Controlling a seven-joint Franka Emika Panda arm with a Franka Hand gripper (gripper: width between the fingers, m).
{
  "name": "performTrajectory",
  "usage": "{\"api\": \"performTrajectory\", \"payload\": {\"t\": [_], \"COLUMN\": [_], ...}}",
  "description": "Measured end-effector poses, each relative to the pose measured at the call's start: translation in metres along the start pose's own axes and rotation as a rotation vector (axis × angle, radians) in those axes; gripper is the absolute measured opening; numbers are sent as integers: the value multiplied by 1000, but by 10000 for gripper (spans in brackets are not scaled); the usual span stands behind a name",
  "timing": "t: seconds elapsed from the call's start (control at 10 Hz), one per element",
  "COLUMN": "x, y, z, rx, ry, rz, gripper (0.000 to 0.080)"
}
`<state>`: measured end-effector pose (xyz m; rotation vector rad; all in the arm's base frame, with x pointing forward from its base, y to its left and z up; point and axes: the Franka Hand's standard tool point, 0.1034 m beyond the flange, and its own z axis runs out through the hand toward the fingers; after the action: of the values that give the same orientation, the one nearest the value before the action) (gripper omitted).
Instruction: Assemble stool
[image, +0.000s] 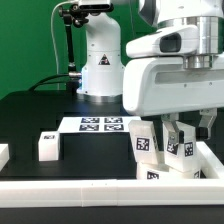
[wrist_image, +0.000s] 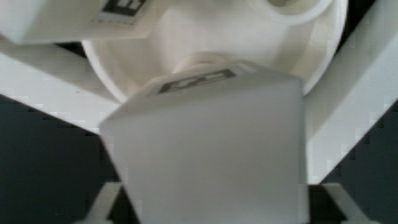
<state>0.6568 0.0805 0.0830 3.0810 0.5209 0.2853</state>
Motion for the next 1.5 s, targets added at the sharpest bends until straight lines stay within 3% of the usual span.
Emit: {"api": "performTrajectory", "payload": {"t": [0.2,0.8,1.5], "x": [-2,-3,-6], "y": [10,6,2], "z": [0,2,10], "rx": [26,31,58], "ry": [9,-1,-21], "rz": [194,665,1314], "gripper": [343,343,343]}}
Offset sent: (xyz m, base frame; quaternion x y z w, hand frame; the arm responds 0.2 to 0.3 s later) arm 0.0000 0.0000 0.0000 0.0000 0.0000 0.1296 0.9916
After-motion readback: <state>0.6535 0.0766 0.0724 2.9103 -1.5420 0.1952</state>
